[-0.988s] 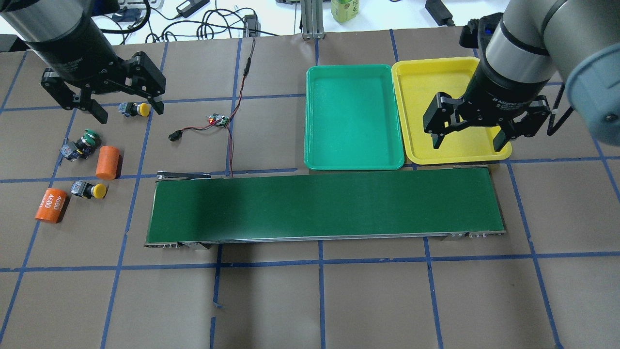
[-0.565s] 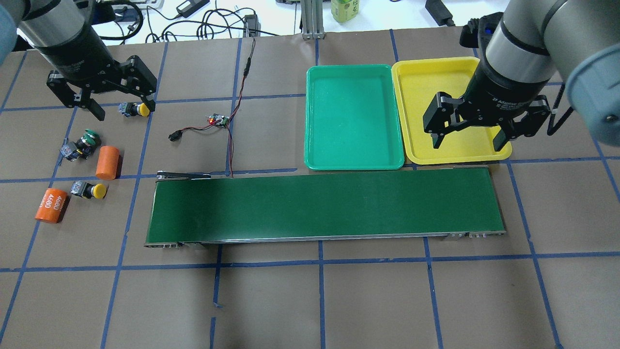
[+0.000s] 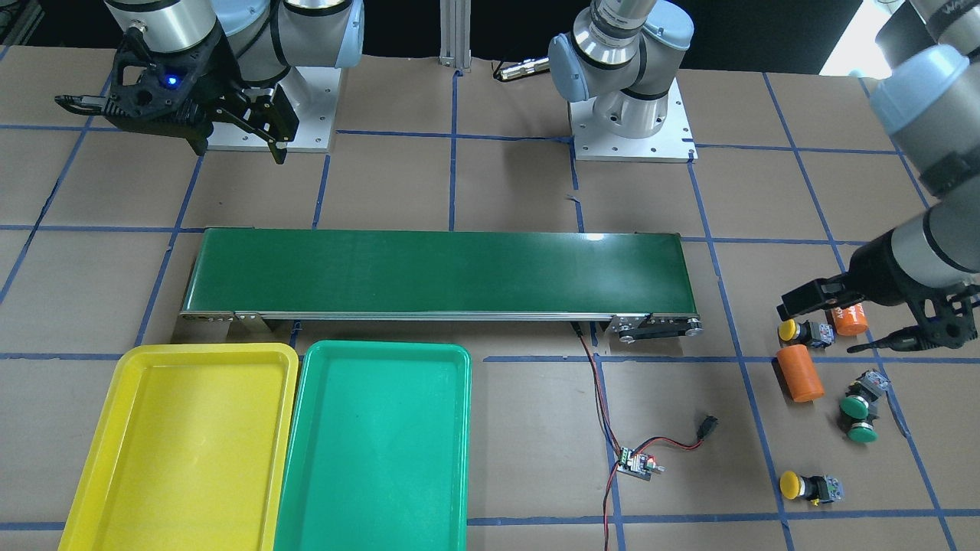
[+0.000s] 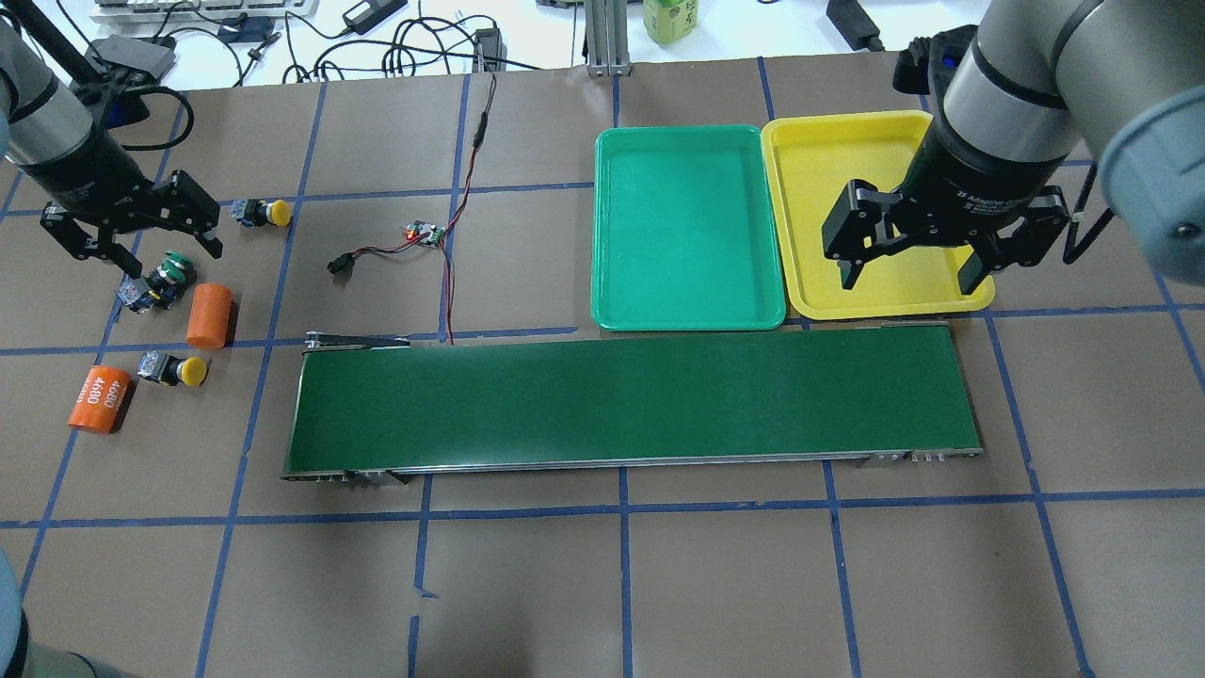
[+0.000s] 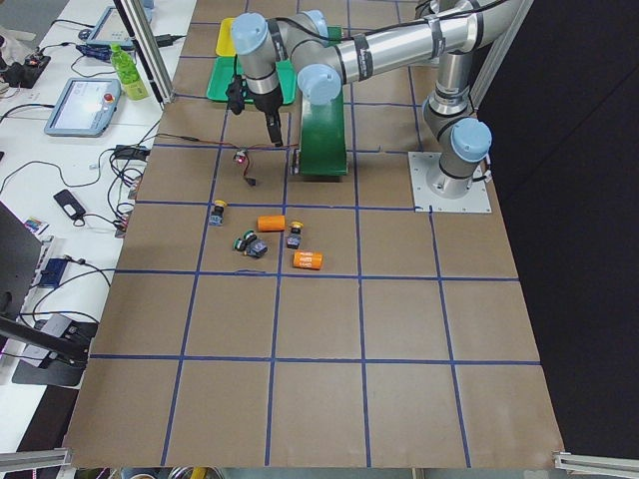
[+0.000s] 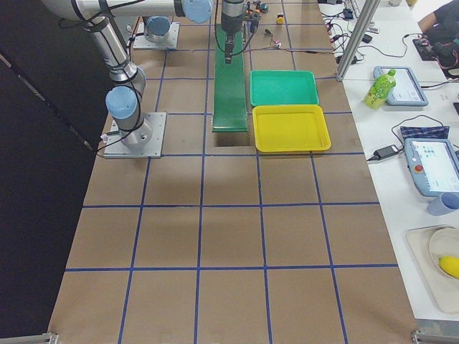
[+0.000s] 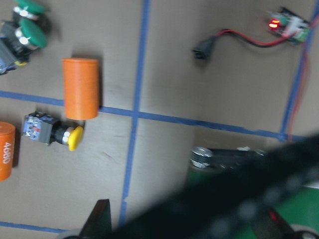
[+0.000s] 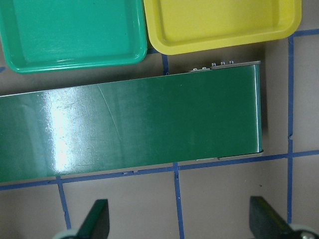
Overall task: Sort buttons by color to trays
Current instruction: 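Grasp the orange cylinder with the left gripper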
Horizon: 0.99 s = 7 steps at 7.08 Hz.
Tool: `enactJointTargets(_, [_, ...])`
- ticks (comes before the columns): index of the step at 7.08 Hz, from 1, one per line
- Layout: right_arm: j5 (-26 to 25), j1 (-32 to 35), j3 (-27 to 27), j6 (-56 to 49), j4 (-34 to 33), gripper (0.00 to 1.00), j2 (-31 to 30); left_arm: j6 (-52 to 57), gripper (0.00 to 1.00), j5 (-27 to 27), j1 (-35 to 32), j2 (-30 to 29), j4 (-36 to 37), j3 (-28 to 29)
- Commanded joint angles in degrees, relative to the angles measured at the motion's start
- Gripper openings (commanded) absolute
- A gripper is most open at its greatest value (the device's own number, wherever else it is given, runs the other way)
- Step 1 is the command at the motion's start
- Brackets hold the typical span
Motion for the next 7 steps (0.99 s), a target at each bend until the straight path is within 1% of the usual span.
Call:
enactJointTargets(1, [0.0, 0.0, 0.0, 0.0, 0.0, 1.00, 0.0, 10.1, 1.00, 2.4, 4.7, -4.7, 13.7, -5.8])
enactJointTargets(2, [-0.1, 0.0, 0.0, 0.0, 0.1, 1.00, 0.0, 11.9, 1.00, 2.3, 5.0, -6.9, 17.8, -6.2])
enactJointTargets(3, [-0.1, 0.0, 0.0, 0.0, 0.0, 1.00, 0.0, 14.1, 1.00, 2.0, 5.0, -8.0, 19.0, -6.5])
enactJointTargets(4, [0.0, 0.0, 0.0, 0.1, 0.0, 1.00, 0.0, 15.0, 1.00, 0.7, 5.0, -9.8, 22.2, -6.4])
enactJointTargets(6, [0.1, 0.0, -0.1, 0.1, -0.1, 1.00, 0.0, 13.9, 1.00, 0.5, 5.0, -11.7, 23.0, -6.5])
enactJointTargets(7, [-0.1, 0.0, 0.0, 0.0, 0.0, 1.00, 0.0, 11.6, 1.00, 0.5, 5.0, -12.5, 22.9, -6.7])
